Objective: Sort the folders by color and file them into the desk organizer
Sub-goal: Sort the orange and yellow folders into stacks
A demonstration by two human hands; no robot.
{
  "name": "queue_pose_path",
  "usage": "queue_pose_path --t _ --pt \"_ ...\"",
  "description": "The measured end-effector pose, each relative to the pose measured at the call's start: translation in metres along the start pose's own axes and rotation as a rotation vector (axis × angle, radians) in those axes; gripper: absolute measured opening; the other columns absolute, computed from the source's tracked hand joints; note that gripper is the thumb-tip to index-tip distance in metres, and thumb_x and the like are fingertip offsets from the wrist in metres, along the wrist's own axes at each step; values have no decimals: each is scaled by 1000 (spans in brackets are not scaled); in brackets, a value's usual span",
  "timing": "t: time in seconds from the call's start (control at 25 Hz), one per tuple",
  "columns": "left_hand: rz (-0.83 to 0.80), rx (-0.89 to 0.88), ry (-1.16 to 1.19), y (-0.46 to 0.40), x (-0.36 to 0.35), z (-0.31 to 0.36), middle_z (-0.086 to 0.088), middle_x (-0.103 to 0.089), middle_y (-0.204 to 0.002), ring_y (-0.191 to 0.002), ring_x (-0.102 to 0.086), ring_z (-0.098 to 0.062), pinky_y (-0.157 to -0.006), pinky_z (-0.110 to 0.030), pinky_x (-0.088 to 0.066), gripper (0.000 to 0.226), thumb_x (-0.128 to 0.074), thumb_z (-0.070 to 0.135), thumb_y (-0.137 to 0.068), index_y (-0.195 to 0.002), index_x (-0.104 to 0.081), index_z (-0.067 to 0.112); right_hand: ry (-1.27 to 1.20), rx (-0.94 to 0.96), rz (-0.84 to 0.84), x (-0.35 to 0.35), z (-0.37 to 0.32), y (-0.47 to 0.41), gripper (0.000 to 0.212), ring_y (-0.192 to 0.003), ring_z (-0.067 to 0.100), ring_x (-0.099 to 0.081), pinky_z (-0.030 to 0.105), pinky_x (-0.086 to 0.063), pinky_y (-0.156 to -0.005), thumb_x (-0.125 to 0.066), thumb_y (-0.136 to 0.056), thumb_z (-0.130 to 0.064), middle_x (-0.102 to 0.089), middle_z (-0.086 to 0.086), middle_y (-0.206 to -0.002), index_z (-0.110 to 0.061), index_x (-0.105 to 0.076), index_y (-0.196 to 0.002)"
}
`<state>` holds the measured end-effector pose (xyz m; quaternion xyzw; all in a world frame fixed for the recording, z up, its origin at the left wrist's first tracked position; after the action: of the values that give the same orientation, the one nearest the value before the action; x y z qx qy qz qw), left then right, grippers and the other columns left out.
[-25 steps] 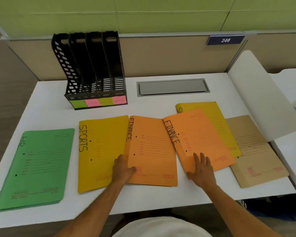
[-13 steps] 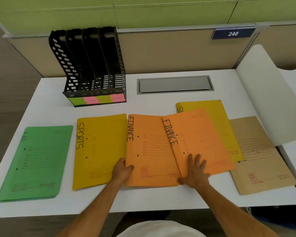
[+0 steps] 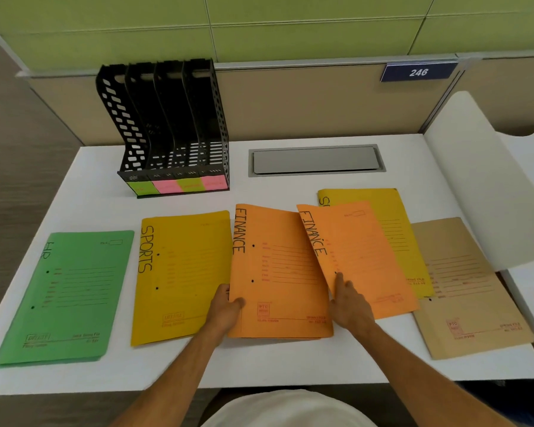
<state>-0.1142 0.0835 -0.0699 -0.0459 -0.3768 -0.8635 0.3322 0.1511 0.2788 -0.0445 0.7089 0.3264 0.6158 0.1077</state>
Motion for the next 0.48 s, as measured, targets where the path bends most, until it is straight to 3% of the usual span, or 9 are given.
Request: queue_pose_path --t 0.12,0.2,0.36,0.48 --pt "-13 -1 25 3 -7 6 -4 -66 -115 -99 -66 -21 -80 -38 -57 31 -61 10 -97 -124 -51 21 -40 76 82 39 -33 9 61 -107 38 -59 46 -50 -90 -45 -89 -24 -57 15 -125 -11 -26 -146" --pt "-19 -1 46 2 -10 9 -3 -67 -114 -100 -67 -21 -85 -43 -58 31 -61 10 -97 -123 -51 21 -73 111 60 52 -59 16 54 -103 37 -59 45 -51 -87 -47 -85 -24 -60 15 -120 -11 -37 -136" --pt "-35 0 73 7 -11 13 -4 -67 -113 -98 -68 -24 -86 -47 -59 28 -61 9 -96 -120 -50 21 -188 198 -99 47 -112 37 46 -111 34 -56 40 -50 -90 -49 -85 -26 -56 13 -127 -15 -46 -130" --pt "-53 9 126 11 -13 13 -7 -67 -115 -100 -69 -27 -88 -51 -58 28 -61 11 -97 -122 -50 20 -343 227 -195 34 -136 47 53 -101 30 -62 41 -61 -75 -54 -84 -23 -55 11 -127 -17 -46 -136"
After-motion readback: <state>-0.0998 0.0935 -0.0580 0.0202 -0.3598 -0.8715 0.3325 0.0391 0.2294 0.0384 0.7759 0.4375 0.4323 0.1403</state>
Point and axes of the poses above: each hand's wrist, its own y-axis away from the middle knuckle, its own x-axis out of the back of the hand, z = x × y, the point moved 10 cm from there along -y, towards the middle knuckle
